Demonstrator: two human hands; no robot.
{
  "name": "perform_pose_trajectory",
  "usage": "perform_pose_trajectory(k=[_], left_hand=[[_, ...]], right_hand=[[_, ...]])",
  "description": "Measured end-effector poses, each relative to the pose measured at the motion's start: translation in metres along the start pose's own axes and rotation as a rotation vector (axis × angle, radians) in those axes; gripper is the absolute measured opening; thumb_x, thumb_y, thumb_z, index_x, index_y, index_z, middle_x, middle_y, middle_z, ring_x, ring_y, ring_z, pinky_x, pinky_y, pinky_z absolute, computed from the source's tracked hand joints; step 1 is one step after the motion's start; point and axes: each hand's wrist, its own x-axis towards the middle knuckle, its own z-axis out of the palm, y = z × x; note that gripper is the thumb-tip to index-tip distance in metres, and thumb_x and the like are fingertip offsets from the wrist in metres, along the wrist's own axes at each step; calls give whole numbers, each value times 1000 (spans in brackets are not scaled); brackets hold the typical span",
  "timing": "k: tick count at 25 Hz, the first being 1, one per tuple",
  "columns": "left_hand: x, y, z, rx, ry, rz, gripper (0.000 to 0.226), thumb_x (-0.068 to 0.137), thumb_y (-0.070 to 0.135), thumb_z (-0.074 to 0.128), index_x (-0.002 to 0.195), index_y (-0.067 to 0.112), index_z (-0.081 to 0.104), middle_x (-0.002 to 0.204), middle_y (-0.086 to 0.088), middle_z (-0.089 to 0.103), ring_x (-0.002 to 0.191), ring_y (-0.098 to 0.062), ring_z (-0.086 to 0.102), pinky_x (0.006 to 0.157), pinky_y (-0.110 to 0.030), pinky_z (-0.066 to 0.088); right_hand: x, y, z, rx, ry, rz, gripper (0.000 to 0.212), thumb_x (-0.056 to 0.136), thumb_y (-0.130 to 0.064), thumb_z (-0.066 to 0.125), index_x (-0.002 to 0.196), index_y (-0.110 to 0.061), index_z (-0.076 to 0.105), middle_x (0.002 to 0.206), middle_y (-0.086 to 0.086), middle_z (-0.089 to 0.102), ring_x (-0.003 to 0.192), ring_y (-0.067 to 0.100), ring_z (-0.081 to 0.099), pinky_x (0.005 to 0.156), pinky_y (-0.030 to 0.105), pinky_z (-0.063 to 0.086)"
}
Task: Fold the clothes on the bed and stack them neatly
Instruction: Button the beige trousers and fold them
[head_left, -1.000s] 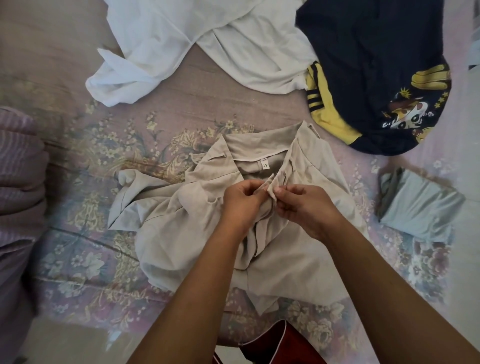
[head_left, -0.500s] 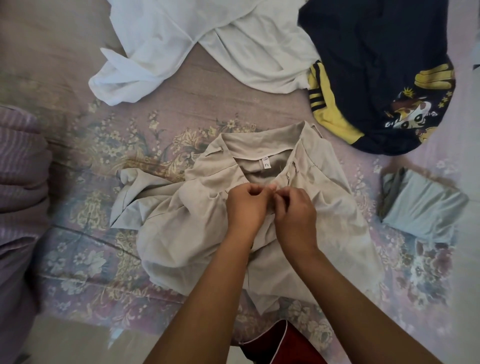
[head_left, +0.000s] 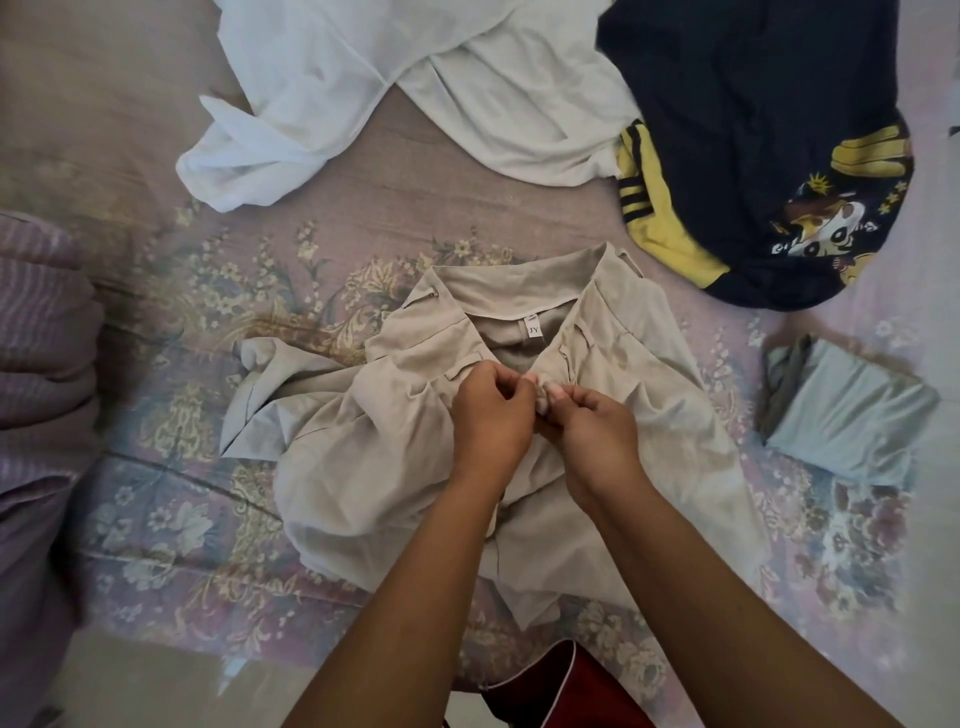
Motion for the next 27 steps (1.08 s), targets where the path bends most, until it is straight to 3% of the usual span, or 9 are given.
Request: perform_pose_trajectory(k=[3,6,10,13,15,16,19,22,27], left_hand=[[0,-1,0,41,31,20,17,94,13,66,78,12,59,79,-5,67,73,-18,62,71,-30,49],[-5,-6,0,10,60,25,15,96,16,67,84,14,59,87,-4,67,82,-19,64,72,-30,52],[1,-14,-8,25,6,132,10,98,16,65,91,12,60,92,-2,67,90,-16,62,82,-34,50],[21,-18,-26,177,-215,276,25,104,20,54,128,14,59,120,-1,67,123,-15,56,113,-37,35],[46,-16,-39,627,-310,436,40,105,18,48,145,20,50,143,-3,57,145,-17,36,125,-43,7],[58,-14,-46,816,-328,494,44,104,15,49,148,19,48,147,-6,52,148,-20,32,124,-46,2],[89,-8,-62,934,-168,555,45,97,10,60,142,9,55,135,-21,56,132,-39,48,115,-52,27],[108,-2,-66,873,5,549,39,93,11,67,132,6,63,130,-24,57,118,-45,54,100,-54,41],[145,9,-65,1178,-304,568,54,89,23,76,139,17,59,155,-18,36,146,-34,28,118,-48,21]], right_hand=[[4,-9,6,200,0,172,17,100,3,54,85,2,62,67,9,58,64,17,58,93,41,56],[13,-19,5,239,-36,398,26,103,1,47,80,-2,56,58,6,47,55,11,45,105,38,50],[17,-26,-9,84,-215,478,25,103,-7,52,79,-6,58,61,3,50,57,8,47,67,24,52],[21,-30,-21,-37,-269,322,23,101,-7,58,78,-7,60,64,2,50,58,8,47,59,21,48],[24,-35,-29,-230,-282,182,17,99,-7,62,82,-1,64,70,6,52,61,10,47,61,24,47],[28,-38,-33,-403,-270,94,16,98,-8,65,87,5,66,75,12,56,65,12,49,65,28,49],[57,-53,-46,-925,-130,-273,23,97,-12,67,107,8,69,105,24,68,92,27,61,90,42,48],[98,-83,-44,-1169,-1,-606,36,99,-12,63,133,-2,60,139,21,53,129,38,48,106,45,38],[157,-118,-20,-1906,-201,-686,60,96,-31,68,150,-29,44,167,12,11,152,36,11,120,53,18]])
